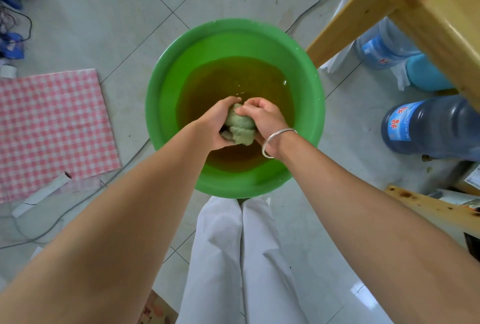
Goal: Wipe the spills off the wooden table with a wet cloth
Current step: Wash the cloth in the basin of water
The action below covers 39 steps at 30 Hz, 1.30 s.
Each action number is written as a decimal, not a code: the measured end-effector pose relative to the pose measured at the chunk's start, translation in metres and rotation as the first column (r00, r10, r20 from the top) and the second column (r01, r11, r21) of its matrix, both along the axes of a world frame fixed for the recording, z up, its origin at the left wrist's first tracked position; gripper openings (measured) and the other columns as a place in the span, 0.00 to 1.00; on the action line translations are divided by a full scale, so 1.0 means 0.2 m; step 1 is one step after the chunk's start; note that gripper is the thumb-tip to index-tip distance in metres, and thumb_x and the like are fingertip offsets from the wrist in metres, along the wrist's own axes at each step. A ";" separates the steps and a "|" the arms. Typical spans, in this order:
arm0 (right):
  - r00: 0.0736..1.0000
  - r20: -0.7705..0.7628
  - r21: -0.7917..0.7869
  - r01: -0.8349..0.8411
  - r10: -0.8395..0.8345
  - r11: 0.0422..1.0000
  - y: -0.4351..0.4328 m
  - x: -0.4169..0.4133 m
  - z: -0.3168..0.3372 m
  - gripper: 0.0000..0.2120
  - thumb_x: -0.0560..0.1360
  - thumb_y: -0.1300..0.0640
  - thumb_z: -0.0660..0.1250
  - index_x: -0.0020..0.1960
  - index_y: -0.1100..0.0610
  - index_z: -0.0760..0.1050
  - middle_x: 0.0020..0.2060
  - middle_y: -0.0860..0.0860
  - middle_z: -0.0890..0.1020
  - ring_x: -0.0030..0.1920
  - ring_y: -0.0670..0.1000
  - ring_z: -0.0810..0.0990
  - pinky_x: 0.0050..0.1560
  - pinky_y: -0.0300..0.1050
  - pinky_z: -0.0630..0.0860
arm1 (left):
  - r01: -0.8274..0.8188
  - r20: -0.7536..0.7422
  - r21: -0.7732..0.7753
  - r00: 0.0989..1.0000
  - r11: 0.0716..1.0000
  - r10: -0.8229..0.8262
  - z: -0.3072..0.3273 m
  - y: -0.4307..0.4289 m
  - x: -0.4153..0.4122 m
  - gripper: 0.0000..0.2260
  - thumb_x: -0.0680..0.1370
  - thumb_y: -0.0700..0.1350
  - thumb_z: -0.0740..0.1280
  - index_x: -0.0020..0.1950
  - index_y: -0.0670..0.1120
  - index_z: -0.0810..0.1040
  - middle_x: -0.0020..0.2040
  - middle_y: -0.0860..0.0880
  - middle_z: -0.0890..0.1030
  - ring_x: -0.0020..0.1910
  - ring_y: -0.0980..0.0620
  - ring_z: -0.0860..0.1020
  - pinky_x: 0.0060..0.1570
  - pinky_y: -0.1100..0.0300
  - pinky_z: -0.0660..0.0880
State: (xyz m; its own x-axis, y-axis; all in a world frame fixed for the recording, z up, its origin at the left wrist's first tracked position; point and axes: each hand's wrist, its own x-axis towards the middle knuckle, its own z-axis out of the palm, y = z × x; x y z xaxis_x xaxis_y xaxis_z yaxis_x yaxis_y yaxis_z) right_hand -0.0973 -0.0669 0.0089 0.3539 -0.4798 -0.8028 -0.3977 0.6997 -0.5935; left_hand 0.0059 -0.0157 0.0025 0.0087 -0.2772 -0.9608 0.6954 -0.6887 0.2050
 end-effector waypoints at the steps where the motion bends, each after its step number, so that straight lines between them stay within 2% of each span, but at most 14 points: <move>1: 1.000 0.016 0.012 0.009 -0.009 1.000 0.00 -0.03 0.00 0.04 0.71 0.61 0.70 0.44 0.55 0.76 0.42 0.53 0.81 0.43 0.52 0.80 0.49 0.50 0.79 | -0.021 0.025 -0.010 0.999 1.000 0.021 -0.01 0.01 0.00 0.12 0.78 0.52 0.65 0.56 0.45 0.77 0.52 0.44 0.80 0.45 0.47 0.81 0.42 0.56 0.79; 3: 0.999 -0.037 -0.014 0.015 -0.015 1.000 0.00 -0.07 -0.01 0.03 0.71 0.56 0.69 0.43 0.56 0.78 0.40 0.52 0.81 0.43 0.51 0.79 0.51 0.50 0.76 | -0.076 0.091 -0.023 0.993 0.997 0.078 -0.02 0.02 -0.02 0.09 0.78 0.48 0.67 0.55 0.45 0.78 0.55 0.43 0.79 0.48 0.46 0.81 0.43 0.54 0.79; 5: 0.994 -0.114 -0.023 0.000 -0.002 1.000 0.01 -0.09 -0.02 0.11 0.70 0.47 0.70 0.40 0.55 0.79 0.40 0.51 0.82 0.43 0.51 0.80 0.52 0.49 0.76 | -0.104 0.107 -0.039 0.988 0.994 0.107 -0.01 0.03 -0.05 0.09 0.79 0.47 0.65 0.56 0.44 0.77 0.55 0.41 0.79 0.50 0.44 0.81 0.46 0.51 0.80; 9: 0.998 0.001 0.284 -0.064 0.066 0.957 0.00 -0.09 0.01 0.28 0.66 0.40 0.74 0.59 0.56 0.76 0.53 0.57 0.83 0.52 0.55 0.83 0.55 0.53 0.80 | -0.074 0.030 -0.179 0.996 0.981 0.081 0.05 0.01 -0.09 0.13 0.80 0.51 0.65 0.58 0.44 0.77 0.53 0.41 0.79 0.50 0.44 0.81 0.46 0.49 0.80; 14: 0.937 0.347 0.608 -0.256 0.038 0.752 -0.01 -0.14 0.05 0.35 0.59 0.51 0.80 0.63 0.58 0.73 0.62 0.64 0.77 0.62 0.65 0.76 0.61 0.64 0.73 | 0.090 0.080 -0.336 0.995 0.938 -0.067 0.13 0.01 -0.08 0.06 0.77 0.45 0.70 0.52 0.47 0.77 0.47 0.42 0.78 0.46 0.45 0.80 0.49 0.50 0.81; 16: 0.919 0.394 0.635 -0.296 0.030 0.713 0.00 -0.14 0.05 0.35 0.57 0.57 0.82 0.60 0.61 0.75 0.58 0.64 0.79 0.58 0.65 0.79 0.54 0.57 0.79 | 0.107 0.097 -0.379 0.992 0.919 -0.076 0.13 0.01 -0.07 0.05 0.77 0.44 0.70 0.51 0.47 0.78 0.43 0.46 0.79 0.41 0.50 0.79 0.44 0.54 0.81; 19: 0.915 0.402 0.646 -0.311 0.036 0.697 0.00 -0.14 0.07 0.17 0.61 0.63 0.76 0.50 0.62 0.79 0.50 0.62 0.83 0.49 0.59 0.84 0.36 0.41 0.80 | 0.076 0.066 -0.393 0.996 0.916 -0.054 0.12 0.02 -0.08 0.08 0.79 0.48 0.67 0.51 0.44 0.79 0.39 0.48 0.81 0.38 0.52 0.80 0.42 0.57 0.80; 22: 0.907 0.372 0.566 -0.392 0.200 0.725 0.00 -0.15 0.07 0.08 0.68 0.64 0.72 0.46 0.62 0.77 0.39 0.58 0.81 0.34 0.48 0.79 0.26 0.32 0.71 | 0.099 0.095 -0.341 0.993 0.935 -0.071 0.11 0.02 -0.10 0.13 0.80 0.53 0.63 0.50 0.43 0.79 0.35 0.50 0.81 0.34 0.54 0.80 0.38 0.59 0.80; 24: 0.876 0.325 0.467 -0.476 0.356 0.745 0.02 -0.14 0.08 0.01 0.73 0.64 0.70 0.44 0.62 0.77 0.41 0.59 0.77 0.31 0.45 0.70 0.23 0.31 0.65 | 0.147 0.152 -0.291 0.983 0.945 -0.105 0.12 0.02 -0.10 0.15 0.81 0.55 0.61 0.48 0.44 0.78 0.32 0.50 0.78 0.30 0.55 0.78 0.33 0.60 0.78; 30: 0.773 0.017 0.123 -0.631 0.634 0.766 0.08 -0.08 0.12 0.13 0.77 0.64 0.62 0.34 0.58 0.67 0.21 0.49 0.70 0.21 0.46 0.64 0.22 0.38 0.58 | 0.182 0.318 -0.183 0.941 0.966 -0.116 0.11 0.01 -0.11 0.18 0.83 0.55 0.55 0.40 0.46 0.71 0.30 0.51 0.70 0.27 0.53 0.68 0.30 0.61 0.69; 32: 0.730 -0.097 -0.015 -0.681 0.677 0.732 0.11 -0.07 0.13 0.11 0.77 0.64 0.61 0.36 0.59 0.67 0.25 0.52 0.69 0.24 0.50 0.65 0.20 0.38 0.60 | 0.164 0.348 -0.161 0.932 0.973 -0.099 0.10 0.00 -0.13 0.19 0.83 0.55 0.53 0.39 0.47 0.69 0.29 0.51 0.69 0.26 0.54 0.66 0.28 0.62 0.66; 34: 0.613 -0.288 -0.141 -0.787 0.736 0.600 0.13 -0.04 0.12 0.02 0.79 0.62 0.59 0.49 0.59 0.70 0.35 0.54 0.73 0.32 0.53 0.71 0.22 0.33 0.66 | 0.166 0.395 -0.133 0.913 0.977 -0.101 0.09 0.00 -0.13 0.19 0.84 0.55 0.52 0.38 0.47 0.68 0.29 0.51 0.69 0.27 0.54 0.65 0.28 0.61 0.63; 36: 0.449 -0.478 -0.204 -0.892 0.754 0.402 0.15 -0.02 0.09 0.14 0.81 0.58 0.57 0.64 0.62 0.65 0.52 0.57 0.76 0.49 0.57 0.76 0.39 0.32 0.69 | 0.170 0.448 -0.120 0.889 0.978 -0.100 0.09 0.00 -0.13 0.19 0.84 0.55 0.52 0.37 0.47 0.68 0.29 0.51 0.68 0.28 0.53 0.65 0.31 0.60 0.63; 39: 0.377 -0.587 -0.225 -0.926 0.716 0.303 0.16 0.00 0.08 0.21 0.81 0.56 0.57 0.70 0.64 0.59 0.62 0.60 0.74 0.60 0.58 0.75 0.50 0.44 0.69 | 0.188 0.543 -0.129 0.835 0.974 -0.090 0.09 -0.01 -0.13 0.19 0.84 0.53 0.52 0.36 0.47 0.68 0.31 0.50 0.68 0.30 0.52 0.66 0.38 0.57 0.66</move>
State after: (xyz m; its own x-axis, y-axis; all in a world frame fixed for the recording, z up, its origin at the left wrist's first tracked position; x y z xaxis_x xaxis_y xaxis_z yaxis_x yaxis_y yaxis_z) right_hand -0.0981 -0.0342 0.0246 0.5644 -0.3968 -0.7238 -0.8078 -0.4460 -0.3854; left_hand -0.0198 -0.0173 0.0213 0.4515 -0.4722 -0.7571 0.3452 -0.6900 0.6362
